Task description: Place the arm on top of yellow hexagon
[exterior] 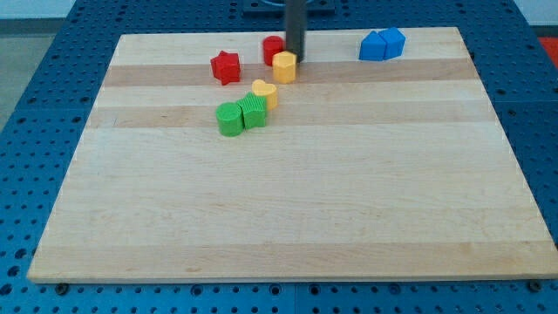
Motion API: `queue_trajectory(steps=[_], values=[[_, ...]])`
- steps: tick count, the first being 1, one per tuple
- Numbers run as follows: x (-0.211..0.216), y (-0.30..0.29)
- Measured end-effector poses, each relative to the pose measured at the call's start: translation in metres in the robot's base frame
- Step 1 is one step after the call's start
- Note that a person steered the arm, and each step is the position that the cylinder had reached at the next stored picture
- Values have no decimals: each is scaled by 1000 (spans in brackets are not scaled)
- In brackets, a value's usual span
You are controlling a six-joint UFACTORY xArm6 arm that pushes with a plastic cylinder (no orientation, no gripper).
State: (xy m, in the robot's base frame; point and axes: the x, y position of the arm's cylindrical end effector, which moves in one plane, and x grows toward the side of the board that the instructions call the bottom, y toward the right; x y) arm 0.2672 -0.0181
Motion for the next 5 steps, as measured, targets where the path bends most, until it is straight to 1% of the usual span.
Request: queue_trajectory(steps=[1,2,3,4,5], values=[[6,-31],[-7,31],[-60,60],[-74,42],[-54,2]])
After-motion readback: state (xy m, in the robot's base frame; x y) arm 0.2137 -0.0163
